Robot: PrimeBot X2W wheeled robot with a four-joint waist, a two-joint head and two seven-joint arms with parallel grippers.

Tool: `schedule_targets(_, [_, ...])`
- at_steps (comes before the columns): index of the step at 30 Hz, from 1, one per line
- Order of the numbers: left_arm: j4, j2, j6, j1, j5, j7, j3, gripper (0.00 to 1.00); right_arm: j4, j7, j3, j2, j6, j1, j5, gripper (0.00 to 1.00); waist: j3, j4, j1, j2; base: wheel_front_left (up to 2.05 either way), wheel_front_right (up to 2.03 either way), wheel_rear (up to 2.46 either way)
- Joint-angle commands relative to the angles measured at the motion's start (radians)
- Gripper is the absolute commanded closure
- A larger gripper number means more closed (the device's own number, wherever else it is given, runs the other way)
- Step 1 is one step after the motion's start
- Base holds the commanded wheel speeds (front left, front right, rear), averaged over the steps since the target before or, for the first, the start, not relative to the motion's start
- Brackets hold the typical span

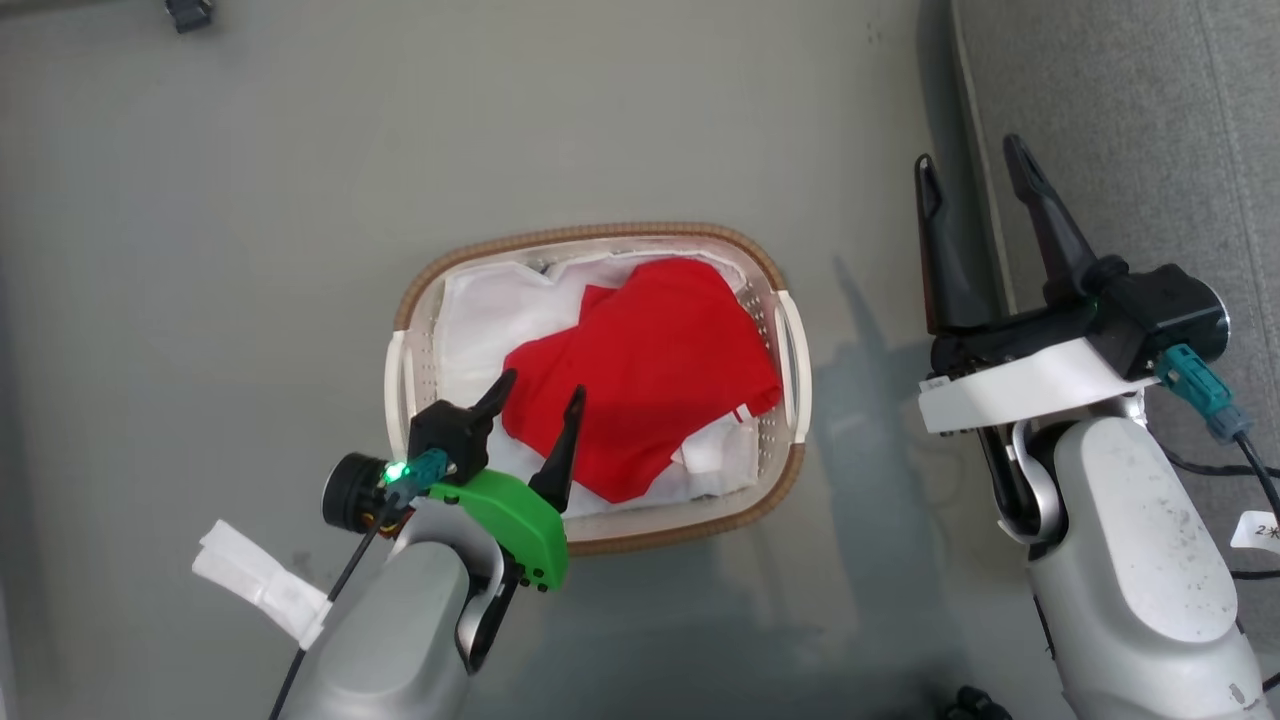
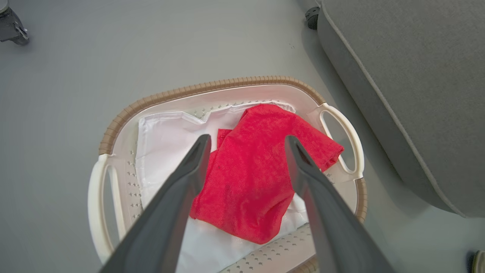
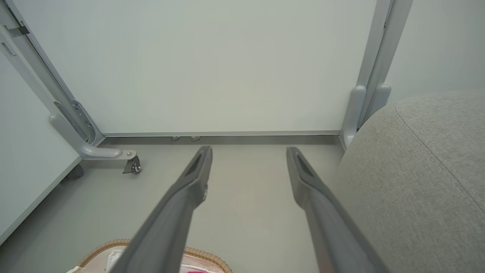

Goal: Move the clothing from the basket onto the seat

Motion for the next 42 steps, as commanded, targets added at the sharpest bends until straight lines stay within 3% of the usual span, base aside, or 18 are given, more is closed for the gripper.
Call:
schedule_targets(1, [0.019,0.006,-0.002,-0.039,-0.012,-0.001,-0.016,0.0,-0.009,-0.002,0.006,-0.004,-0.001,-0.019,0.006,0.0,0.105,-0.046,0.0,0.0,0.0,0.0,0.0])
schedule_targets(15, [0.274,0.031,-0.002,-0.309,-0.1,-0.001,-0.136,0.0,-0.093,-0.002,0.051,-0.003,-0.001,-0.101,0.028,0.0,0.289,-0.102,0.0,0.0,0.0,0.0,0.0])
schedule_targets(23, [0.453,0.027,-0.001,-0.446,-0.085,0.023,-0.177,0.0,-0.114,-0.002,0.067,-0.003,-0.001,-0.118,0.056,0.0,0.361,-0.125,0.0,0.0,0.0,0.0,0.0])
schedule_targets(31, [0.52,0.017,0.018,-0.513,-0.061,0.084,-0.216,0.0,-0.12,-0.002,0.081,-0.003,-0.001,-0.117,0.066,0.0,0.396,-0.134,0.0,0.0,0.0,0.0,0.0])
schedule_targets(42, [0.543,0.012,0.106,-0.56,-0.008,0.152,-0.282,0.0,-0.119,-0.002,0.1,-0.003,-0.001,-0.115,0.082,0.0,0.415,-0.15,0.0,0.0,0.0,0.0,0.0])
